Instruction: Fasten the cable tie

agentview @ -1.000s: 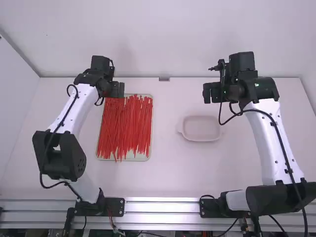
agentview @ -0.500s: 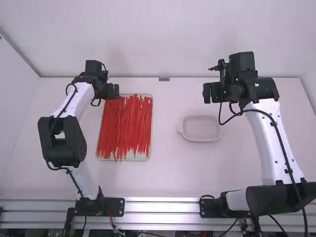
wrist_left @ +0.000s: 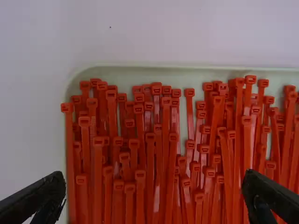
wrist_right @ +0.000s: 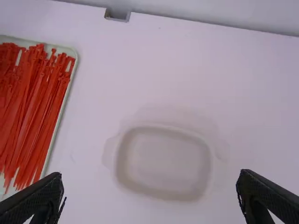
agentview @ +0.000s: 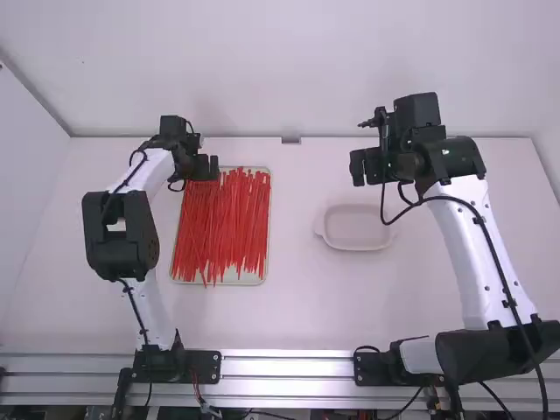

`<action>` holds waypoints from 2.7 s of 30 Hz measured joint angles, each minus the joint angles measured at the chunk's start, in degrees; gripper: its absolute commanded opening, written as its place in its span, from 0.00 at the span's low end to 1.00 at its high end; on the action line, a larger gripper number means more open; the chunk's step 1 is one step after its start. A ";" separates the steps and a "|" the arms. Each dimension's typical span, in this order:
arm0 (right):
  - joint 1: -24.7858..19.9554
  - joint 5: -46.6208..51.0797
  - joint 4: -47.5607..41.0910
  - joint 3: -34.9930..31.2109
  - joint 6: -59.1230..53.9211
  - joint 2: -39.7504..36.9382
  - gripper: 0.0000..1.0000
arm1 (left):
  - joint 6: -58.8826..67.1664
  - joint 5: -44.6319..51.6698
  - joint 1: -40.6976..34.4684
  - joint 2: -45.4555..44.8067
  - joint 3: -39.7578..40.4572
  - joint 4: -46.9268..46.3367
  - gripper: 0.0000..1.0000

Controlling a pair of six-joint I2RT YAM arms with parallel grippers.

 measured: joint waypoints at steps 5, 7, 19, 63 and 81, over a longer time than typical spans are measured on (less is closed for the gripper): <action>0.00 0.00 0.00 0.00 0.04 0.00 0.98 | 0.00 0.22 0.00 1.64 0.00 0.76 0.99; 0.00 0.00 0.00 0.00 0.02 0.00 0.98 | 0.00 0.20 -0.02 2.10 0.00 1.05 1.00; 0.00 -0.02 0.11 0.02 0.07 0.00 0.98 | -0.57 0.22 -0.09 5.09 0.00 1.07 0.62; -0.22 0.02 0.57 0.02 0.02 0.94 0.98 | -0.13 -2.01 -0.13 5.09 -1.51 1.84 0.34; 0.00 -0.02 0.42 0.00 0.09 0.94 0.98 | 2.62 -2.05 -0.39 5.09 -2.82 4.24 0.34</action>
